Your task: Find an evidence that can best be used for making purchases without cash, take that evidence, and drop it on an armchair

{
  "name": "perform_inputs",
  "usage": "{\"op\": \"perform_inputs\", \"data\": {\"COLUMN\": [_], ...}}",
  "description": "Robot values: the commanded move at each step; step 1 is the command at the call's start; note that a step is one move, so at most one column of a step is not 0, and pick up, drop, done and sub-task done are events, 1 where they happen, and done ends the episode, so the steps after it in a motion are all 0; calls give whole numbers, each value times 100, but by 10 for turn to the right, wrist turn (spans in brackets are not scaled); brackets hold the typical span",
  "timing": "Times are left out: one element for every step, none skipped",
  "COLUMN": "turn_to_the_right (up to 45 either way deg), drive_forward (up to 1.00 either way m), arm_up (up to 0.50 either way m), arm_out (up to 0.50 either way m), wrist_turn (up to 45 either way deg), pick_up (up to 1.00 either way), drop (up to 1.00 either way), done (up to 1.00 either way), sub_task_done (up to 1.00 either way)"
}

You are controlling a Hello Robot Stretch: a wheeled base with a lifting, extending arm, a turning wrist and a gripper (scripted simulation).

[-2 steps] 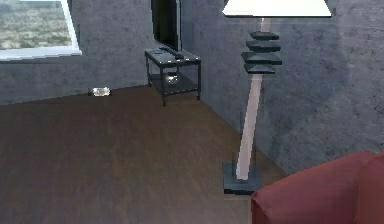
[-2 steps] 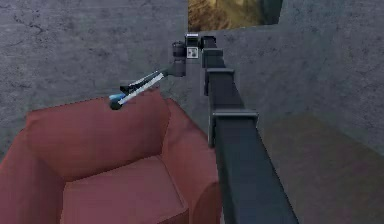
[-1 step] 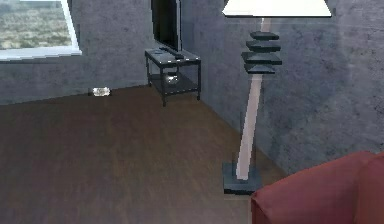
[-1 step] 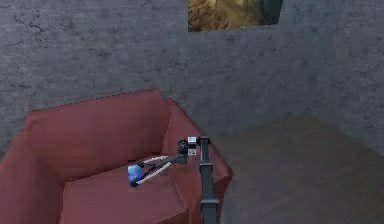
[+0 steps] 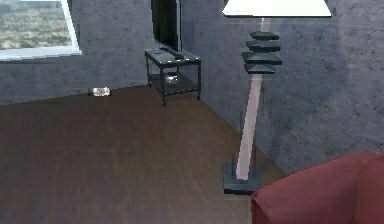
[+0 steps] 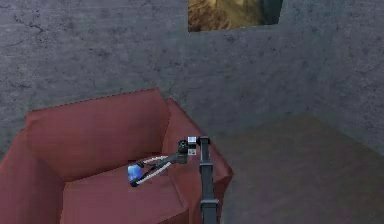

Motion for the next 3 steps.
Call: {"op": "perform_inputs", "data": {"turn_to_the_right": [0,0,0], "drive_forward": [0,0,0], "arm_up": [0,10,0], "arm_out": [0,0,-8], "wrist_turn": [0,0,0], "pick_up": [0,0,0], "drop": [100,0,0], "done": [0,0,0], "sub_task_done": [0,0,0]}}
